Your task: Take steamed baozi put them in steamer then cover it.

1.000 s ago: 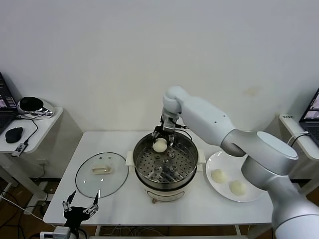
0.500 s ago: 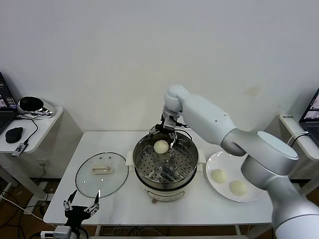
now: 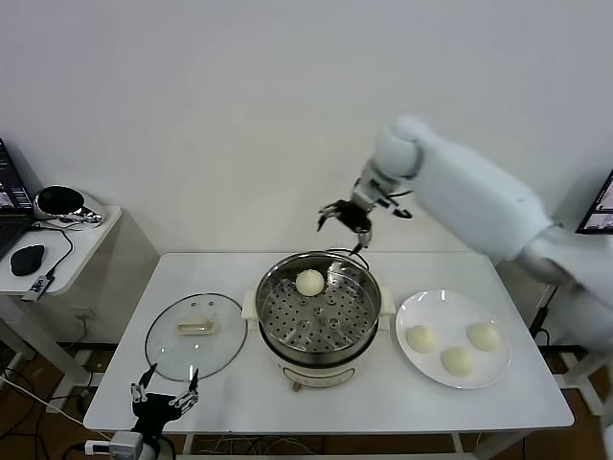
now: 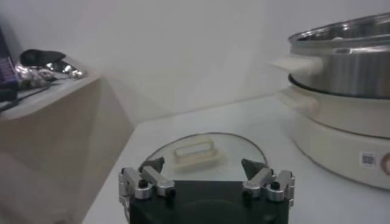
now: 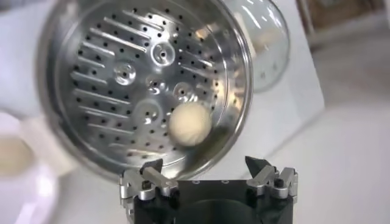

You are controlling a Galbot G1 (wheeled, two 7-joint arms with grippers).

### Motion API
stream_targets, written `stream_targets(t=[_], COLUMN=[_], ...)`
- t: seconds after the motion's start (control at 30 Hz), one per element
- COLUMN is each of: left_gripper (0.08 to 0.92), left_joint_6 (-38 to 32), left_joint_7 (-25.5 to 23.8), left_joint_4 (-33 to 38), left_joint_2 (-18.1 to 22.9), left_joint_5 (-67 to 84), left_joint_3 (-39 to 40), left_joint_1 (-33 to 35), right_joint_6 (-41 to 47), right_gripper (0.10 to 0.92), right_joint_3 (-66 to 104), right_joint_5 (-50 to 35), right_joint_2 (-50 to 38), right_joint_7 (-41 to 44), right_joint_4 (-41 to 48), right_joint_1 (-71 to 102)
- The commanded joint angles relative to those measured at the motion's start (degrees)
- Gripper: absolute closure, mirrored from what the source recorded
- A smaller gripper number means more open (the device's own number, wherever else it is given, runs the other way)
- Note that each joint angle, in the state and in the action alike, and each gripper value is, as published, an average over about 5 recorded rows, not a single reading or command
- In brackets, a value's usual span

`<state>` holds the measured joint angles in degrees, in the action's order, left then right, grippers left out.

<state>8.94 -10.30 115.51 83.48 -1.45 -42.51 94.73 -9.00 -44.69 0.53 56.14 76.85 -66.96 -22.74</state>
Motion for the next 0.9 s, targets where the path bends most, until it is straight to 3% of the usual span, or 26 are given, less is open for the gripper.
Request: stream_targets(t=[0.03,0.3,0.57,0.9], left_gripper=[0.177,0.177,0.177,0.177], left_joint_6=[1.7,2.4,2.5,2.4], left_joint_7=[-0.6,-0.8,-0.7,-0.6], left_joint_4=[2.4,3.5,3.8,4.4], left_joint_2=[0.0,0.2,0.2,1.0], left_joint_5=[2.1,2.9,2.3,1.5], left_joint_3=[0.9,0.8,0.9,1.3], left_joint_1=[0.8,1.7,2.4,2.8], right_joint_6=[28.5,28.7,26.8,24.9], right_gripper=[0.203,0.203,0.203,0.203], right_joint_3=[-1.4,7.2,12.8,15.8], right_joint_5=[-8.8,4.2,6.4,10.7], right_joint_2=[-20.7,-26.7,-24.7,-18.4], right_joint_7=[0.5,-3.1,-11.2,-14.1], right_joint_4=[-12.0,-16.8,-16.4,-12.5], right_joint_1=[1.3,14.9,27.3,34.7])
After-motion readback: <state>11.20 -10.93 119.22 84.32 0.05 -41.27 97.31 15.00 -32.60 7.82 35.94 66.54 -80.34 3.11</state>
